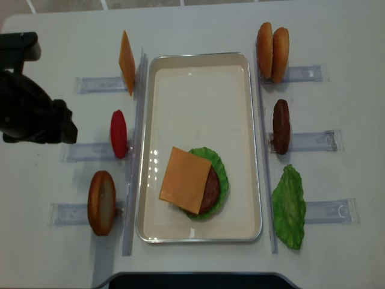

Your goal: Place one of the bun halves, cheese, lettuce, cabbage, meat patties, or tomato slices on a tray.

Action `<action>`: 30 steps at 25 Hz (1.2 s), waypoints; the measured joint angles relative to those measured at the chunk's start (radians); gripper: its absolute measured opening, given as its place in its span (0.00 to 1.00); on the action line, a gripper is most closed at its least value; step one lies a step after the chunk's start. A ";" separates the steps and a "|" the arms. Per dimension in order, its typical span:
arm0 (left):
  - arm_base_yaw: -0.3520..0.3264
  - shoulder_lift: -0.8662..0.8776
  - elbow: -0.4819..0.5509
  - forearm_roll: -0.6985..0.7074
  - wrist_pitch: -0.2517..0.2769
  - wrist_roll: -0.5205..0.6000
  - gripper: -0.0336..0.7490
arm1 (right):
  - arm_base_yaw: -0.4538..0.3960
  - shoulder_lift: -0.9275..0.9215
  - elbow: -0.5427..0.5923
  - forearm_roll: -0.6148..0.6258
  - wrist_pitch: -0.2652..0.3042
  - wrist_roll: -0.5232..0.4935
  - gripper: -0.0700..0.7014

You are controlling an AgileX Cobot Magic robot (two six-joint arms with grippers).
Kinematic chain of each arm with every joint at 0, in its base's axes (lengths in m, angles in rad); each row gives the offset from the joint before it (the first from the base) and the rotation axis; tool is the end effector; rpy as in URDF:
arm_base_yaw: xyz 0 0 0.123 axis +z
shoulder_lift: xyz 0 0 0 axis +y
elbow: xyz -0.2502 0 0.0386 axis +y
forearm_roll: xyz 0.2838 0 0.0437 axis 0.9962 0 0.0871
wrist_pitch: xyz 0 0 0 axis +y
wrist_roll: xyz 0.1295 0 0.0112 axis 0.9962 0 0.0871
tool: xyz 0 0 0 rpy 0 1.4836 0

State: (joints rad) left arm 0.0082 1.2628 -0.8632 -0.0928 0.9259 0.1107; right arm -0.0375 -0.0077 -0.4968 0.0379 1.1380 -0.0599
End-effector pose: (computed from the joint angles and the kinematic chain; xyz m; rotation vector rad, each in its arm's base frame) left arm 0.2819 -0.0073 0.1805 0.0829 2.8025 -0.0890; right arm 0.0879 0.0012 0.2675 -0.0274 2.1163 -0.0121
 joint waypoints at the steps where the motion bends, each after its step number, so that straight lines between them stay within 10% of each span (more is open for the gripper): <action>1: 0.000 -0.014 0.018 0.001 0.001 -0.005 0.73 | 0.000 0.000 0.000 0.000 0.000 0.000 0.78; 30: 0.000 -0.759 0.368 0.093 0.112 -0.160 0.73 | 0.000 0.000 0.000 0.000 0.000 0.000 0.78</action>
State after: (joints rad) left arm 0.0082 0.5043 -0.4955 0.0000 1.0383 -0.0489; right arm -0.0375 -0.0077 -0.4968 0.0379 1.1380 -0.0599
